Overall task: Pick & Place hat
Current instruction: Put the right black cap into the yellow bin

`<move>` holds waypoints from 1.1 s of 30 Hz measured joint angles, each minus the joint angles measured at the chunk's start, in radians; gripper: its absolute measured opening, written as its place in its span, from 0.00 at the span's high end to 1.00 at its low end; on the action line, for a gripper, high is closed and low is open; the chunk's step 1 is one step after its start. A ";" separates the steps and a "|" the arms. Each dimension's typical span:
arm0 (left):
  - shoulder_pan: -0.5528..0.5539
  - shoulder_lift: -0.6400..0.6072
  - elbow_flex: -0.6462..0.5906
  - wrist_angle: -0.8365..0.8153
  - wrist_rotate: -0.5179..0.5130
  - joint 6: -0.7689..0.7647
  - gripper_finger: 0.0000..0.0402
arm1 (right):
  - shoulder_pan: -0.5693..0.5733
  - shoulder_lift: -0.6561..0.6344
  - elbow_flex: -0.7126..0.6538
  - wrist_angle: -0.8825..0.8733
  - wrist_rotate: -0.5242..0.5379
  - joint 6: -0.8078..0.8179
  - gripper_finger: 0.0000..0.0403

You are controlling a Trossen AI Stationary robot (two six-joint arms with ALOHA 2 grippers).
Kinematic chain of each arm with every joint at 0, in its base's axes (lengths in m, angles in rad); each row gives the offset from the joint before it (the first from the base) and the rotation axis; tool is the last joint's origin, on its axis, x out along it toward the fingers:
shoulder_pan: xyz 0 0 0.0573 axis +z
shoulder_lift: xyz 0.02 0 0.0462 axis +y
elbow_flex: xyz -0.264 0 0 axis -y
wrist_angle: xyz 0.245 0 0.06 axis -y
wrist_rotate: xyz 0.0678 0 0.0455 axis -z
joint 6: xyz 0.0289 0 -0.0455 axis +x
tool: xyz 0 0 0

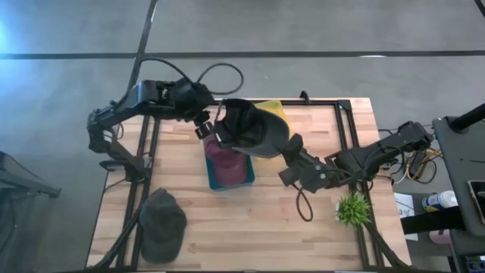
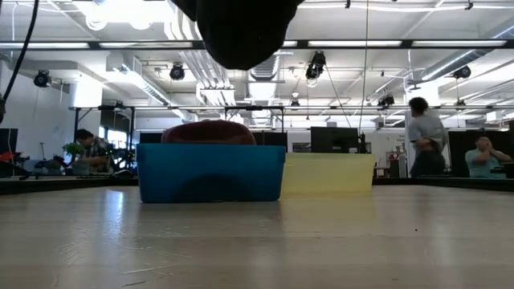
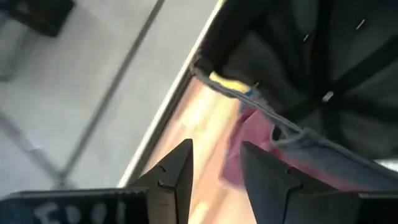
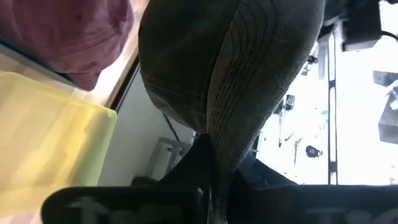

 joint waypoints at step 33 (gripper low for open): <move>-0.107 0.022 -0.459 0.843 0.417 -0.136 0.69 | -0.028 0.006 -0.009 0.090 -0.207 -0.105 0.97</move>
